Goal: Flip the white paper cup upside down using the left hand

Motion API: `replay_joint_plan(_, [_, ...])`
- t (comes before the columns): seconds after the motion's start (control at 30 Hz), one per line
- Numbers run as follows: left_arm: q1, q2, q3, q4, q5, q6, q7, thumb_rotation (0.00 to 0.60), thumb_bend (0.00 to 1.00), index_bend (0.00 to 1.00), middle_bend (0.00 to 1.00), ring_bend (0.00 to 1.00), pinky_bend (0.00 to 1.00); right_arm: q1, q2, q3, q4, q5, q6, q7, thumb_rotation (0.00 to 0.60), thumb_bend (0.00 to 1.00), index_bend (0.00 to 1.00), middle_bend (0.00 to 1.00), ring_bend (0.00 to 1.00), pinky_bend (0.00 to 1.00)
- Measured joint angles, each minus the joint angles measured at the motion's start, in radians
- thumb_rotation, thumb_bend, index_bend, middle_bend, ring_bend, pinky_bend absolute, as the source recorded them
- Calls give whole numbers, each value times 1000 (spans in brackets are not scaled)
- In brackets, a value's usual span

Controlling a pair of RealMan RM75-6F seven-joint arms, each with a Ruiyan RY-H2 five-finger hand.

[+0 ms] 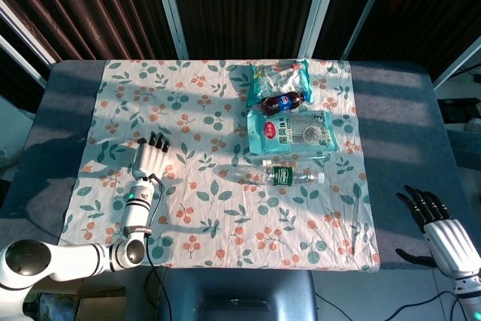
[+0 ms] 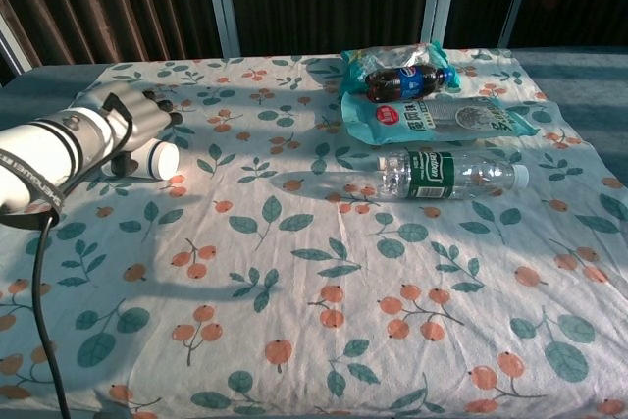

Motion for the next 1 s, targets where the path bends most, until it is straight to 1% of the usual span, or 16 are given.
replay_joint_plan(0.37, [17, -27, -19, 56, -15, -2, 45, 600, 421, 0, 0, 0, 263, 1, -1, -1, 0, 0, -4, -4, 600, 58, 0, 0, 0, 184])
replay_joint_plan(0.7, [21, -45, -47, 92, -77, -27, 104, 600, 422, 0, 0, 0, 262, 2, -1, 0, -3, 4, -6, -7, 600, 58, 0, 0, 0, 184])
replay_joint_plan(0.87, [25, -58, -48, 117, -66, -36, 105, 600, 421, 2, 0, 5, 269, 2, 0, 0, -3, 3, -5, -6, 600, 57, 0, 0, 0, 184])
replay_joint_plan(1.0, [33, -74, -43, 152, -47, -46, 101, 600, 421, 38, 18, 31, 284, 1, -1, -1, -2, 1, -4, -6, 600, 58, 0, 0, 0, 184])
